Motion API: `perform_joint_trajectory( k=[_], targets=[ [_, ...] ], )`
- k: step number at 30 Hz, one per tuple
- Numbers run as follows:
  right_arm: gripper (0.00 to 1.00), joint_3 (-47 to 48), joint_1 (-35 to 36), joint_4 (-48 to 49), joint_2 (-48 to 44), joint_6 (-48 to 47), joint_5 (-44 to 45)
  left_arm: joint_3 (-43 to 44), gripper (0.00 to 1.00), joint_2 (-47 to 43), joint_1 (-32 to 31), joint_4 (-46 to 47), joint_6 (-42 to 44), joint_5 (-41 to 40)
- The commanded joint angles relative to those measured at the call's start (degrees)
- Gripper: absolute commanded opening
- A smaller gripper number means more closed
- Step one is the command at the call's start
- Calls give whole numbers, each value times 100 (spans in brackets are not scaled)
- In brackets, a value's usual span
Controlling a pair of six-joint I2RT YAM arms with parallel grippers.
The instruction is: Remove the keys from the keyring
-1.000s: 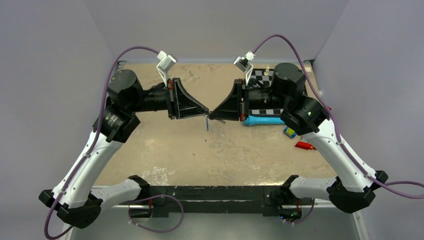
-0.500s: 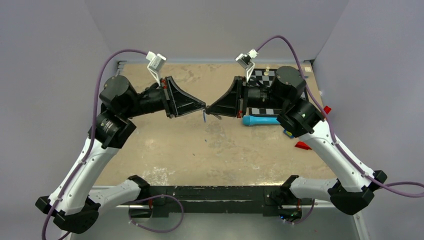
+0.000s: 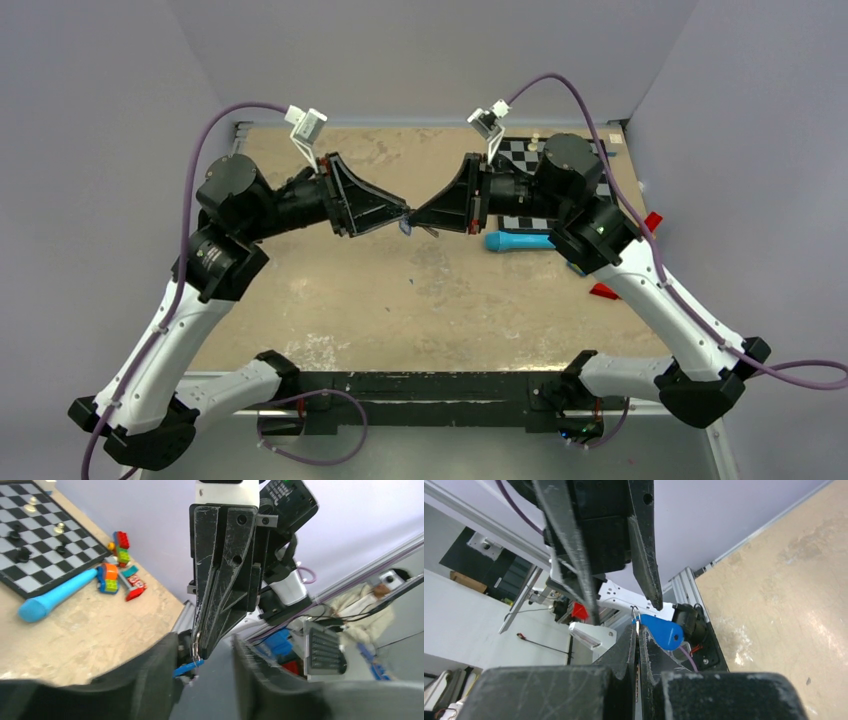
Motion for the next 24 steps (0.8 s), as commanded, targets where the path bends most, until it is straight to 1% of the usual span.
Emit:
perform_joint_trajectory(
  k=[1,3,5,10,12,13,14,16,19,22,24],
  targets=[
    [0,-126,26,-682,-209,-316,411,345,59,13,-15,-509,405,-149],
    [0,-236,24,-1161,-307,-392,682,550,70,64,-5,-862,652,-273],
    [0,-256,19,-1788,-332,-429,1005,775,75,141,-10,-1211,884,-395],
    [0,-139,18,-3037,-351,-375,1896,1185,76,316,-10,-1929,1378,-611],
    [0,-42,24,-3359,-398,-459,2139,1263,76,332,-1,-2138,1526,-716],
    [0,-24,24,-3453,-425,-506,2121,1301,76,344,2,-2241,1616,-770],
    [0,-3,20,-3476,-436,-603,2059,1348,76,370,0,-2377,1718,-823],
    [0,101,17,-3465,-404,-965,1650,1540,76,459,8,-2707,1945,-905],
    [0,315,17,-3266,-195,-1453,645,1855,75,596,20,-3152,2247,-905],
    [0,747,17,-3268,160,-1823,-241,2117,75,727,31,-3447,2475,-594],
    [0,1038,25,-3265,319,-2035,-560,2286,75,842,30,-3625,2562,-255]
  ],
)
